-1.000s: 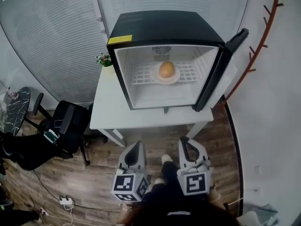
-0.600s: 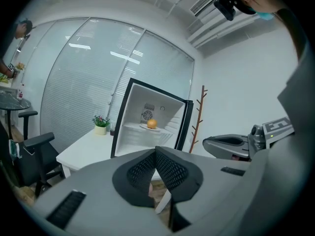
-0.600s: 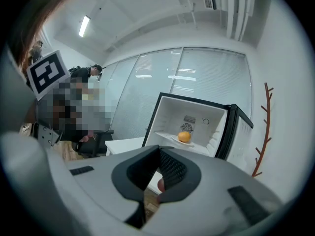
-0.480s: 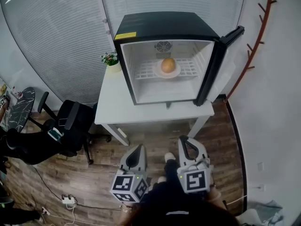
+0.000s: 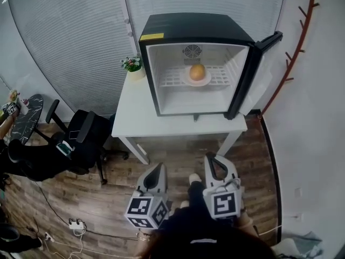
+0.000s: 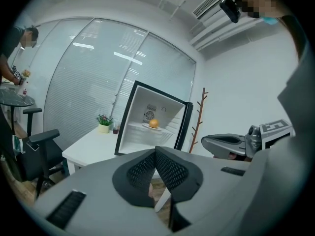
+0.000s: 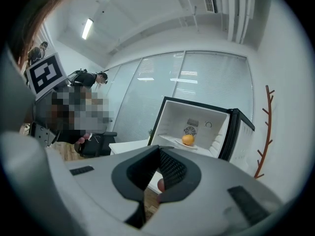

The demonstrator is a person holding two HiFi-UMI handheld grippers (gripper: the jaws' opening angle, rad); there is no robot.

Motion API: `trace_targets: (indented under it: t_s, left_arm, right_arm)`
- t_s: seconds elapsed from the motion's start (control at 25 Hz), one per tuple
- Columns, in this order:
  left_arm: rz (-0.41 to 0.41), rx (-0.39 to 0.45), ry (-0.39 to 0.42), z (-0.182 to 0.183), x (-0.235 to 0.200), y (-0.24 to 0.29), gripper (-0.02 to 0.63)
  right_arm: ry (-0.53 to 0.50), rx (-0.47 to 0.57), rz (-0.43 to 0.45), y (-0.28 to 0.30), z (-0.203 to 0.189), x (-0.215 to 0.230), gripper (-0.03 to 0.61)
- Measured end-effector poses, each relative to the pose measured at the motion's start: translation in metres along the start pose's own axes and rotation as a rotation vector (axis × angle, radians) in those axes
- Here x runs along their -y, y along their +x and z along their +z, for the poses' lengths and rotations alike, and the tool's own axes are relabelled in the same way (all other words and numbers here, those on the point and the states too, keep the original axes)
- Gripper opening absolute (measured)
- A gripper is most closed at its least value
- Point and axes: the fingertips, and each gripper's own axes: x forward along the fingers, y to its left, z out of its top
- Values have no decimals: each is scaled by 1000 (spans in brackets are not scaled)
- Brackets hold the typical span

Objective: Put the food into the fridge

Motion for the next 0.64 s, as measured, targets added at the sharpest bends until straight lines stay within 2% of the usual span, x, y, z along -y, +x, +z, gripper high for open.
trace_targets:
  t_s: [0.36, 0.48, 0.64]
  left_arm:
    - [-6, -5, -25, -3, -3, 1, -8]
    - [-29, -8, -43, -3, 1, 3, -8]
    - [-60, 8, -47, 1, 6, 4, -8]
  right_arm:
    - [9, 23, 39, 5, 8, -8, -5]
    - [43, 27, 69, 6, 11, -10, -5]
    - [30, 28, 81, 9, 14, -10, -5]
